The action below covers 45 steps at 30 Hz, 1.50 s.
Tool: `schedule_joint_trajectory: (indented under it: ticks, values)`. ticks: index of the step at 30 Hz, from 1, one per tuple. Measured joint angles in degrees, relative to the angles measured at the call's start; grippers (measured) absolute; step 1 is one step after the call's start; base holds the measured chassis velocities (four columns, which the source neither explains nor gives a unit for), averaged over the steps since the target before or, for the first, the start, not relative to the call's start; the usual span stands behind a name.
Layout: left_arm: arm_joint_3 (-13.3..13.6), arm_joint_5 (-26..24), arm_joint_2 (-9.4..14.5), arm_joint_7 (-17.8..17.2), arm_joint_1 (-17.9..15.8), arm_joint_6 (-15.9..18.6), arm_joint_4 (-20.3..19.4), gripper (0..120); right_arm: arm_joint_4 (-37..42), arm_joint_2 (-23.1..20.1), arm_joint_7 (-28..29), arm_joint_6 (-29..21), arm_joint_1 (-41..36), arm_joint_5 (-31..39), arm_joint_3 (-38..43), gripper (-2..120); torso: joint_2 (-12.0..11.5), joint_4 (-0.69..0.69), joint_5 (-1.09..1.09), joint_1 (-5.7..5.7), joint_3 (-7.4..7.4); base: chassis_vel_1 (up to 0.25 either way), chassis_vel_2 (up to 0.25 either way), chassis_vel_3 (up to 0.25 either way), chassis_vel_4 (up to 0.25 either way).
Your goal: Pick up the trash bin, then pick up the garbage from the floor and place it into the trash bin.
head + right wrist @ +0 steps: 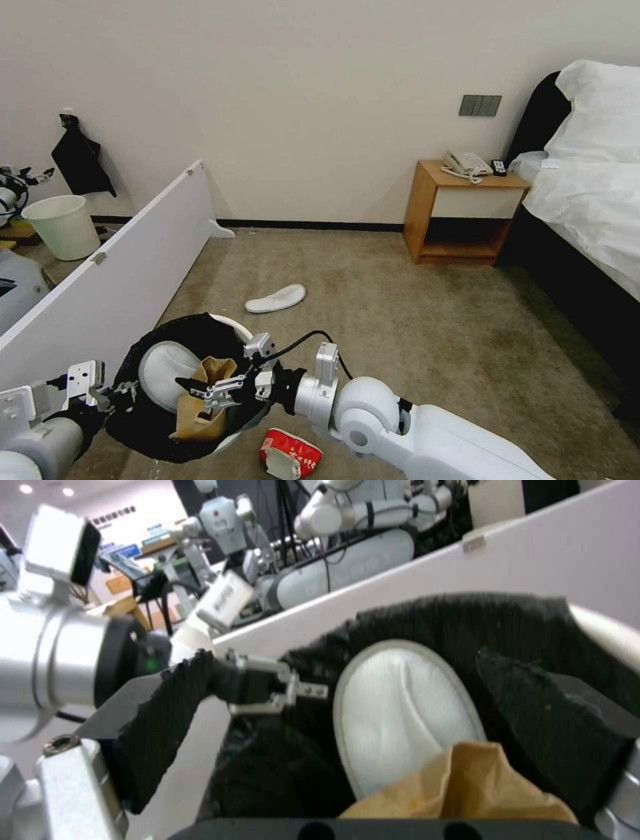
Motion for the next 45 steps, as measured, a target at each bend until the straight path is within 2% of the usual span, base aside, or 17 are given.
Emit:
schedule_joint_trajectory:
  ticks: [3, 8, 10, 14, 17, 20, 23, 28, 30, 31, 32, 34, 38, 41, 45]
  values:
    - [0.0, 0.0, 0.0, 0.0, 0.0, 0.0, 0.1, 3, 0.1, 0.2, -0.6, 0.8, 0.0, -0.2, 0.7, 100, 0.0, 0.00, 0.00, 0.00, 0.00, 0.000, 0.000, 0.000, 0.000]
    - [0.1, 0.2, -0.4, 0.0, -0.1, 0.0, 0.4, 3, 0.1, 1.8, -3.9, 5.3, -0.2, -2.6, 3.9, 100, 0.0, 0.00, 0.00, 0.00, 0.00, 0.000, 0.000, 0.000, 0.000]
    - [0.1, 0.3, -0.8, 0.0, -0.1, 0.0, 0.5, 3, -0.2, 4.1, -5.3, 9.8, -0.2, -4.8, 8.0, 100, 0.0, 0.00, 0.00, 0.00, 0.00, 0.000, 0.000, 0.000, 0.000]
    - [-0.4, 0.3, -1.2, -0.1, 0.0, 0.0, 0.6, 3, -0.1, 5.6, -5.4, 11.7, 0.2, -4.5, 14.2, 100, 0.0, 0.01, -0.01, 0.00, 0.00, 0.000, 0.000, 0.000, 0.000]
    - [-0.7, 0.3, -1.3, -0.1, 0.0, 0.0, 0.6, 3, 0.0, 5.7, -5.4, 11.8, 0.3, -4.3, 15.3, 100, 0.0, 0.00, -0.01, 0.00, 0.00, 0.000, 0.000, 0.000, 0.000]
    - [-2.6, 0.3, -2.4, 0.0, 0.6, 0.0, 0.8, 3, -0.1, 4.7, -5.4, 10.1, -0.4, -0.7, 23.1, 100, 0.0, 0.00, 0.00, 0.00, 0.00, 0.000, 0.000, 0.000, 0.000]
    - [-3.9, 0.4, -3.2, 0.2, 0.8, 0.0, 0.8, 3, -0.9, 3.3, -4.6, 8.7, -2.0, -0.6, 27.7, 100, 0.0, -0.01, 0.00, 0.00, 0.00, 0.000, 0.000, 0.000, 0.000]
    - [-5.1, 0.4, -4.0, 0.3, 1.1, 0.0, 0.8, 3, -1.5, 2.3, -2.1, 6.5, -4.0, -1.1, 31.6, 100, 0.0, -0.01, 0.00, 0.00, 0.00, 0.000, 0.000, 0.000, 0.000]
    - [-6.8, 0.3, -4.6, 0.5, 1.6, 0.0, 0.8, 3, -2.1, 1.6, 2.0, 4.4, -6.1, -2.8, 33.9, 100, 0.0, -0.01, 0.00, 0.00, 0.00, 0.000, 0.000, 0.000, 0.000]
    - [-6.8, 0.3, -4.6, 0.5, 1.6, 0.0, 0.8, 3, -2.1, 1.6, 2.0, 4.4, -6.1, -2.8, 33.9, 100, 0.0, -0.01, 0.00, 0.00, 0.00, 0.000, 0.000, 0.000, 0.000]
    - [-8.5, 0.2, -5.0, 0.9, 2.2, 0.0, 0.8, 3, -3.5, 0.6, 5.3, 4.3, -8.4, -6.1, 34.7, 100, 0.0, 0.01, 0.01, 0.00, 0.00, 0.000, 0.000, 0.000, 0.000]
    - [-9.2, 0.1, -5.1, 1.0, 2.4, 0.0, 0.9, 3, -4.7, 0.2, 6.1, 4.1, -9.9, -8.3, 35.1, 100, 0.0, -0.01, 0.00, 0.00, 0.00, 0.000, 0.000, 0.000, 0.000]
    - [-9.8, 0.0, -5.3, 1.1, 2.5, 0.0, 0.9, 3, -6.7, -0.4, 5.4, 3.3, -12.2, -10.3, 35.1, 100, 0.0, 0.00, 0.00, 0.00, 0.00, 0.000, 0.000, 0.000, 0.000]
    - [-9.9, 0.0, -5.8, 1.1, 2.6, 0.0, 0.5, 3, -8.9, -0.8, 2.6, -0.6, -14.7, -13.1, 34.5, 100, 0.0, 0.00, 0.00, 0.00, 0.00, 0.000, 0.000, 0.000, 0.000]
    - [-9.7, 0.1, -6.0, 1.1, 2.6, 0.0, 0.5, 3, -10.2, -1.3, 0.5, -2.1, -16.4, -16.1, 33.4, 100, 0.0, 0.01, 0.00, 0.00, 0.00, 0.000, 0.000, 0.000, 0.000]
